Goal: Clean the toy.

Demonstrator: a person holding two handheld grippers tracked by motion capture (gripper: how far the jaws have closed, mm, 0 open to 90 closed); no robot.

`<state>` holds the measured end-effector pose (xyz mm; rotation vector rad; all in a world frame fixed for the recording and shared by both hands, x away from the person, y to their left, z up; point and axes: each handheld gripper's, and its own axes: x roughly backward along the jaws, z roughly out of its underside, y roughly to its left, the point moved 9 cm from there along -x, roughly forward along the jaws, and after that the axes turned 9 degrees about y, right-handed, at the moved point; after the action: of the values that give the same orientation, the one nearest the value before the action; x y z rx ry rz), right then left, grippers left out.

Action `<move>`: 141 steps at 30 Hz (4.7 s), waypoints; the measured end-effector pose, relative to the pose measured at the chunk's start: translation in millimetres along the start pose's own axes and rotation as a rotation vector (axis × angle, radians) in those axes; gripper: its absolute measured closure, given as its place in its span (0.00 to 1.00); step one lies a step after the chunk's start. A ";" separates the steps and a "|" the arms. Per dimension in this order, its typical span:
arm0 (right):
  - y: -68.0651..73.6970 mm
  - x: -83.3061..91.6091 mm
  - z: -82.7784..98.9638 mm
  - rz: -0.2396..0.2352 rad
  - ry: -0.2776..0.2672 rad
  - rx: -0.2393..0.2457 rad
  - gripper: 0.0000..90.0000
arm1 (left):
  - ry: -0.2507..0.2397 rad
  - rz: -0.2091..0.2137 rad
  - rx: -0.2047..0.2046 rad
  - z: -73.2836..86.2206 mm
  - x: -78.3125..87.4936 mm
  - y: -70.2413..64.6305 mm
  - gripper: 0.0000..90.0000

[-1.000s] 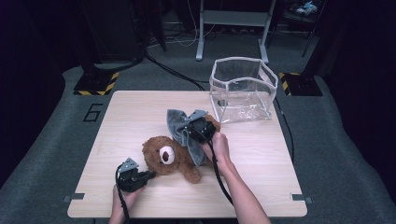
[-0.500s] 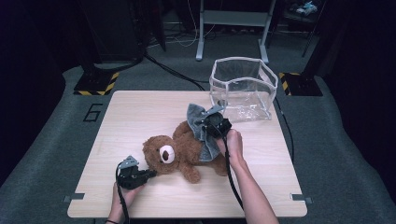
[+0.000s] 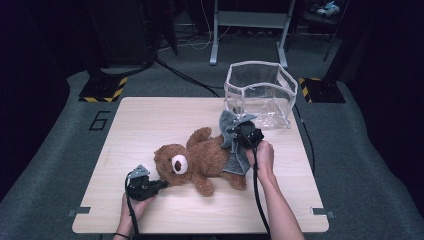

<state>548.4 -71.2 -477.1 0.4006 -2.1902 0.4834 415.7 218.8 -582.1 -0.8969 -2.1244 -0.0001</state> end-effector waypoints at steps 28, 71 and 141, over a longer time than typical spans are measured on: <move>203.7 76.0 -46.9 -0.332 -0.218 0.375 0.92 | 0.002 0.000 0.017 0.2 -0.7 0.1 0.94; 37.8 19.0 65.4 -0.039 -0.010 0.072 0.92 | -0.016 -0.004 0.040 -1.4 -0.5 2.0 0.94; 4.7 42.1 106.3 0.059 -0.044 0.038 0.92 | -0.017 -0.061 0.090 -7.5 3.6 27.2 0.93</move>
<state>450.0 -122.0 -505.9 0.3711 -2.2437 0.5534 435.6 239.2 -582.5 -0.7814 -2.1491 0.0721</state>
